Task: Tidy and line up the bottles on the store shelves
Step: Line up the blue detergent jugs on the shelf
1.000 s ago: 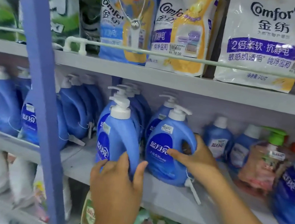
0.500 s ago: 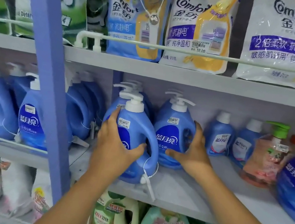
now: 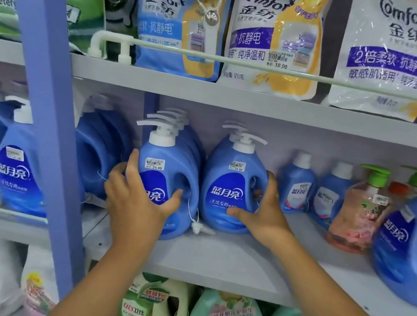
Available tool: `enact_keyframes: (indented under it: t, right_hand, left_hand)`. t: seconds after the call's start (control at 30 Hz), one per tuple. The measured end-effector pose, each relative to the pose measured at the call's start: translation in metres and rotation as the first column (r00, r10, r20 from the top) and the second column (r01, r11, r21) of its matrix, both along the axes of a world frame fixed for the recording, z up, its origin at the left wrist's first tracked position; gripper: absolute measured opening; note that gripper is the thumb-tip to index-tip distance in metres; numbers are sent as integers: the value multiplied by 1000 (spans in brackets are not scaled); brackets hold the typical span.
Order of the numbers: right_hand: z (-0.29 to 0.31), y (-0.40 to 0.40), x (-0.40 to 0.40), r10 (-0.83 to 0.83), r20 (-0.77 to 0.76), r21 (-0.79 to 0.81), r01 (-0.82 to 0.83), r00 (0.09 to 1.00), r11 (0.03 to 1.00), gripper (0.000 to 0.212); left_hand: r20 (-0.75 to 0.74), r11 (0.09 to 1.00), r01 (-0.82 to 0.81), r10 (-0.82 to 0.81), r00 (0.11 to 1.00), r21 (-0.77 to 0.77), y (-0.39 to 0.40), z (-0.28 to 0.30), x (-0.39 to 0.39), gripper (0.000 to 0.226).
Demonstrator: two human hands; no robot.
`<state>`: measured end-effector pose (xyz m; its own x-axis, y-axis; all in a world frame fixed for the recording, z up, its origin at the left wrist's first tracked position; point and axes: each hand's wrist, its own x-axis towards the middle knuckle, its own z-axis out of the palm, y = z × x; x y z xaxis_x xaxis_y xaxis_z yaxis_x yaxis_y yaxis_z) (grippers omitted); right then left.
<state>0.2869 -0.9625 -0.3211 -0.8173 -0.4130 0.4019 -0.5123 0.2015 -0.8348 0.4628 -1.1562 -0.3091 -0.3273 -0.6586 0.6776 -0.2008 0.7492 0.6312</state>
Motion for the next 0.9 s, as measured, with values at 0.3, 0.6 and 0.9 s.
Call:
enact_keyframes:
  t: [0.3, 0.6, 0.9]
  right_hand:
    - [22, 24, 28, -213, -113, 175, 231, 970, 957, 93]
    - [92, 233, 31, -811, -91, 149, 814, 577, 562, 60]
    - [86, 239, 52, -656, -130, 203, 667, 744, 717, 64]
  left_hand:
    - [-46, 992, 115, -112, 993, 58, -2, -14, 7, 121]
    - [-88, 974, 160, -147, 985, 161, 3, -13, 6, 122]
    - [-82, 980, 156, -146, 986, 124, 4, -14, 9, 120]
